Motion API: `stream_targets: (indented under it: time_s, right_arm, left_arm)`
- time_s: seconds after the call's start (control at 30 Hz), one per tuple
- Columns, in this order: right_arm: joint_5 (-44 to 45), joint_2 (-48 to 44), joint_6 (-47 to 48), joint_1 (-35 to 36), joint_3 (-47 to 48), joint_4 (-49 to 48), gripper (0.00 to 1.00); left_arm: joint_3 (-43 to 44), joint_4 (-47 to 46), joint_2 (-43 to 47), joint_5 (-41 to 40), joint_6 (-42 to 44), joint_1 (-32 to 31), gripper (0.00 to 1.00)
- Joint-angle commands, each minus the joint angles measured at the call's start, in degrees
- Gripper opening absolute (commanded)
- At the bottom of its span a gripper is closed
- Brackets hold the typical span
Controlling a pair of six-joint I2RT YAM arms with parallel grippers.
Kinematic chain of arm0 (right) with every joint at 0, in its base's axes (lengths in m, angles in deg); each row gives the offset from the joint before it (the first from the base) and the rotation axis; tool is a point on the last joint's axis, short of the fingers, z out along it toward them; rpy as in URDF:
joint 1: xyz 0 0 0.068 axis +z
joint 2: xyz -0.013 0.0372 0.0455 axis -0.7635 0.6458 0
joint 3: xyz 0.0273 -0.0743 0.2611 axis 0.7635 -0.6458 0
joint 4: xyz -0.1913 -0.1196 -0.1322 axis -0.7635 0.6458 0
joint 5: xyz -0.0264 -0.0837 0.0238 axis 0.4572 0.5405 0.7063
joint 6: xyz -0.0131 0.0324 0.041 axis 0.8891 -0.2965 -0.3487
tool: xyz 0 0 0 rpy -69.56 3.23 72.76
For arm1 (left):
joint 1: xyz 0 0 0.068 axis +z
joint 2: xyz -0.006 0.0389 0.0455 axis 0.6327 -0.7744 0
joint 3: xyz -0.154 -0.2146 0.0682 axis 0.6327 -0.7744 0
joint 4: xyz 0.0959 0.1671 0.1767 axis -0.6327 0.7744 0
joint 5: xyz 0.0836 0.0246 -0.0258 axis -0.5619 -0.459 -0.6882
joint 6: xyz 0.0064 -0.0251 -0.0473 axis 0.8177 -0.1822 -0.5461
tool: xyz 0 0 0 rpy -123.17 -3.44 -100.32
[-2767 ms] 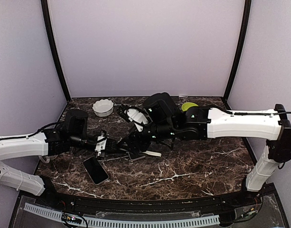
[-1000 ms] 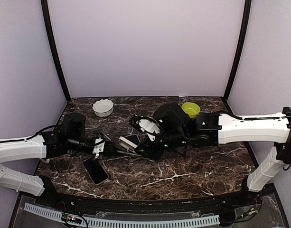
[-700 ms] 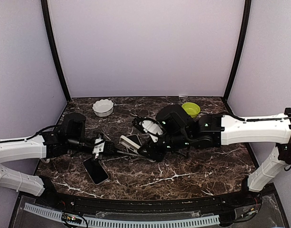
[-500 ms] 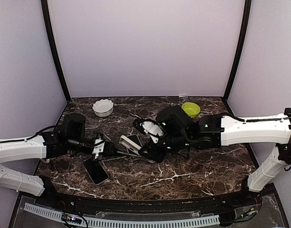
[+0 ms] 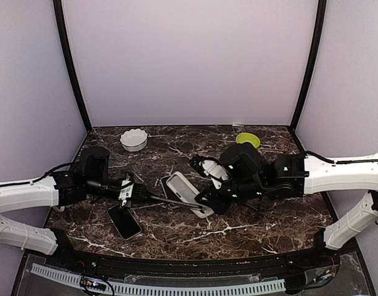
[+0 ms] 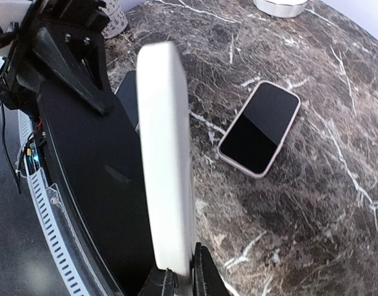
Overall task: Take the phone out of the phone case
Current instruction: Remove the phone case from the phone.
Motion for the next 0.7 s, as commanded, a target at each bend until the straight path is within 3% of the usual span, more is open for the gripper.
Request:
stream_targets:
  time_s: [0.0, 0.13, 0.3, 0.5, 0.67]
  right_arm:
    - [2.3, -9.0, -9.4, 1.6, -7.1, 6.0, 0.00]
    - [7.9, -15.4, -15.7, -2.3, -12.1, 5.7, 0.00]
    - [7.5, -15.4, -20.4, -12.1, -16.0, -0.6, 0.00]
    - [-2.1, -11.2, -18.0, -26.7, -19.2, -10.9, 0.00]
    - [-14.3, -2.0, -13.7, -36.1, -15.6, -14.9, 0.00]
  left_arm:
    - [0.7, -9.7, 3.3, -5.0, -0.4, 2.4, 0.00]
    - [1.2, -9.3, 3.8, -5.4, -0.6, 3.5, 0.00]
    - [1.4, -8.7, 5.2, -6.6, -0.9, 4.3, 0.00]
    - [0.1, -8.7, 7.2, -7.2, -1.5, 4.5, 0.00]
    - [-0.1, -8.6, 7.6, -7.6, -1.7, 4.5, 0.00]
